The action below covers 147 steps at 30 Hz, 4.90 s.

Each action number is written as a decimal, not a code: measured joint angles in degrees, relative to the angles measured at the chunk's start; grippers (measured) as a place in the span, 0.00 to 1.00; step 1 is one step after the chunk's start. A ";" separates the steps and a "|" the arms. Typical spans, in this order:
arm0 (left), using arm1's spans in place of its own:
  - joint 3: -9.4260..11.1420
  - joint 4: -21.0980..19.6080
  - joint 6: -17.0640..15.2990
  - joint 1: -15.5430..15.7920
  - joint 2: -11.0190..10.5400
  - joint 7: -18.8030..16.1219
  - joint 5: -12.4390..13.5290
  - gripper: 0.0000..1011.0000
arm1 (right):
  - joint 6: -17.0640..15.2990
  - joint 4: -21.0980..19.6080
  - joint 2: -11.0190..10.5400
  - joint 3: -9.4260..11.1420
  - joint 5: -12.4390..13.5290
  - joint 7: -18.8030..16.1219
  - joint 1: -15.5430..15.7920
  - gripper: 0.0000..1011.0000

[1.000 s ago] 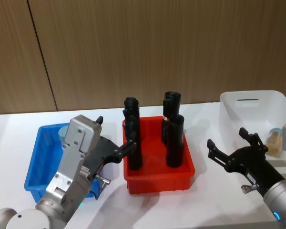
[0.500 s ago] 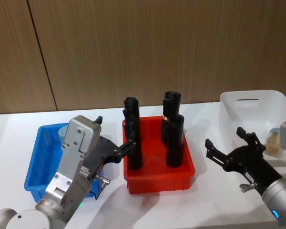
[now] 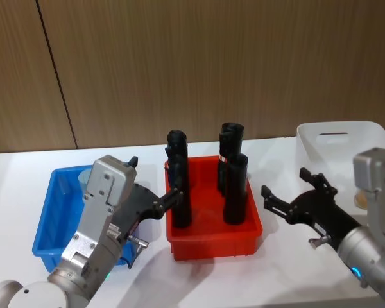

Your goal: Pick the cotton swabs from the blue box and place them into the white box.

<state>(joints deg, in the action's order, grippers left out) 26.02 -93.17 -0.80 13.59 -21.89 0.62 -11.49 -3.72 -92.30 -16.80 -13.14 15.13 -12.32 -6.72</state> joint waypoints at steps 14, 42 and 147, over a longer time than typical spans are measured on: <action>0.00 0.00 0.00 0.00 0.00 0.01 0.00 0.99 | -0.41 11.04 2.96 -0.39 -1.35 -5.54 -8.20 0.99; 0.00 -0.01 0.01 0.00 0.00 0.01 0.01 0.99 | 1.51 28.78 6.49 -0.56 -1.06 -13.98 -19.77 0.99; 0.00 -0.01 0.01 0.00 0.00 0.00 0.01 0.99 | 2.37 20.98 4.96 1.04 3.41 -15.44 -23.70 0.38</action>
<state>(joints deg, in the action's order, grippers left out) 26.02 -93.18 -0.79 13.59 -21.89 0.62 -11.48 -1.36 -71.32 -11.84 -12.10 18.54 -27.76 -30.41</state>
